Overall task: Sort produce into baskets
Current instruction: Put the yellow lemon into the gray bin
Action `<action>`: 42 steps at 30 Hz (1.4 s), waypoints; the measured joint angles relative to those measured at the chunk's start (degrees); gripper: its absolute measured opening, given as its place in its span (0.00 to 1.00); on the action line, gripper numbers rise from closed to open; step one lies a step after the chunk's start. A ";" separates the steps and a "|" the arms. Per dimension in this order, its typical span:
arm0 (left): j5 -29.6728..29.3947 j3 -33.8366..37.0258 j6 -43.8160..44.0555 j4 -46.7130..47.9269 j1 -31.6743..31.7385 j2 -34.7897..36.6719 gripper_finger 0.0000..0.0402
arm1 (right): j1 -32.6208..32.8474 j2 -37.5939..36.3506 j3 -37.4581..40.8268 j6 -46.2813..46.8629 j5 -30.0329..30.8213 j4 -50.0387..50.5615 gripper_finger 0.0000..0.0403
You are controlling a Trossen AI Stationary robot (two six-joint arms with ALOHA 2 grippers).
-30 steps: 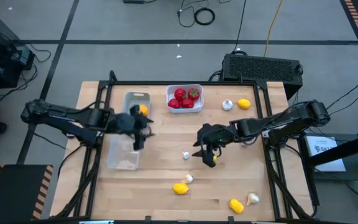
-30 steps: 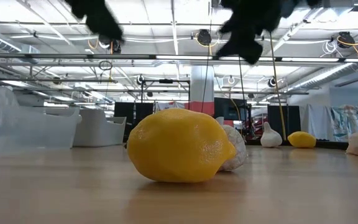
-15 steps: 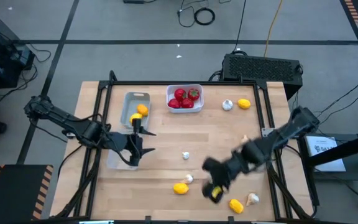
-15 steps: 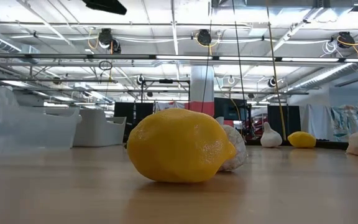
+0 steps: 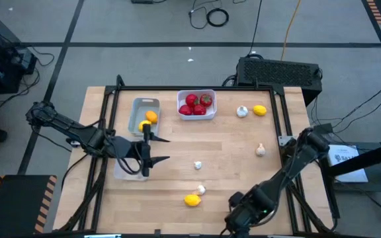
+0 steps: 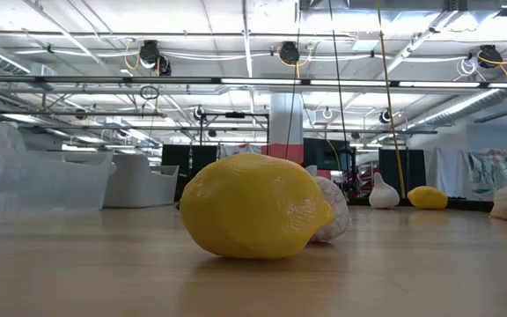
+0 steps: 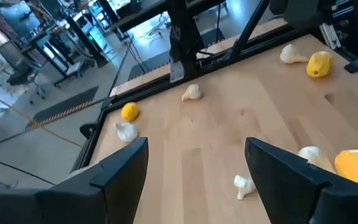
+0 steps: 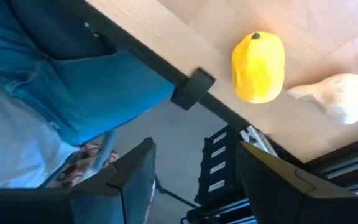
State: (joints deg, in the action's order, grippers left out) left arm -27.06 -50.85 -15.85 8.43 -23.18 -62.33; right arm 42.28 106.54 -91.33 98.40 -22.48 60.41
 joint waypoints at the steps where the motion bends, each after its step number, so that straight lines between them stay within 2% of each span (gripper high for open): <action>1: 0.04 0.00 -0.15 -0.21 0.00 0.00 0.68 | 0.00 0.52 0.00 -0.71 0.00 0.18 0.53; 14: 0.17 0.02 -1.17 1.57 0.22 -0.02 0.68 | -1.36 7.69 0.16 -11.40 -3.15 1.82 0.53; 22: 0.27 0.02 -1.14 1.52 0.33 -0.04 0.68 | -1.29 7.78 0.30 -13.57 -3.00 9.04 0.53; 27: 0.28 0.02 -1.11 1.52 0.33 -0.04 0.68 | -0.90 7.76 0.42 -14.13 -1.47 7.61 0.53; 42: 0.27 0.02 -1.01 1.74 0.34 -0.07 0.68 | 0.03 7.69 7.80 -13.75 -3.16 0.21 0.53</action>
State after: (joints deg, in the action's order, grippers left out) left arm -26.80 -50.83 -16.85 10.17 -22.84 -62.39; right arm 42.31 114.24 -83.53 84.65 -25.64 60.62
